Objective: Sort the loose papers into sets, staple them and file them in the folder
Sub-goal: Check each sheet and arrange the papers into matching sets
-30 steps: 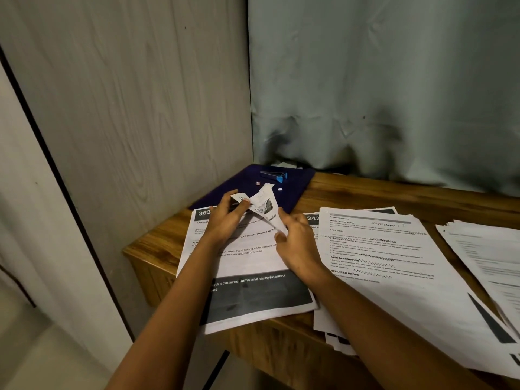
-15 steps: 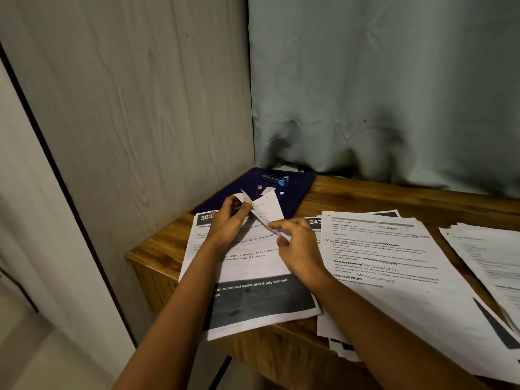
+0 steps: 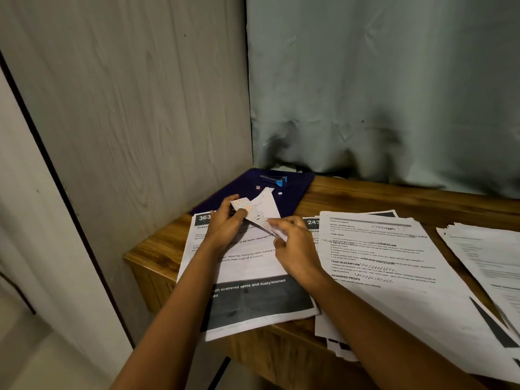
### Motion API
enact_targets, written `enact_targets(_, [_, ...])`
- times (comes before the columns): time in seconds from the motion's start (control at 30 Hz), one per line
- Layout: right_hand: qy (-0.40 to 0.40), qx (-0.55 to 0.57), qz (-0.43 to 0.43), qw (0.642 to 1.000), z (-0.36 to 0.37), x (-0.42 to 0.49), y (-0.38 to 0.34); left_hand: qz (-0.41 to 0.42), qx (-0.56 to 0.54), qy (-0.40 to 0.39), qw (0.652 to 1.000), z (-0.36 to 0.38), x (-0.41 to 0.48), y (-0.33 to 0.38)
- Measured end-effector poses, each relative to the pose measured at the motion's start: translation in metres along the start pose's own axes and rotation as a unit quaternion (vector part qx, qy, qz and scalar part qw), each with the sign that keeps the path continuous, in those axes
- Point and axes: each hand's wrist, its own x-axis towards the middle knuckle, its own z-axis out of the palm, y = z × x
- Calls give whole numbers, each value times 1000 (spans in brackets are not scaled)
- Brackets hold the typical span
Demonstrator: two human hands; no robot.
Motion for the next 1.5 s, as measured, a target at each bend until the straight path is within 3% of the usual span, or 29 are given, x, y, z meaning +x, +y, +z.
enact_targets(0.7, [-50,4,54,997,-6,10,1,-7,-3,5,1000,0,5,-5])
enact_targets(1.1, [-74,77,94,990,-12,16,5,-6,-13,8,1000,-1,7,-9])
enact_targets(1.5, [-93,50,70,992,-16,15,6,-8,-13,7,1000,0,9,-8])
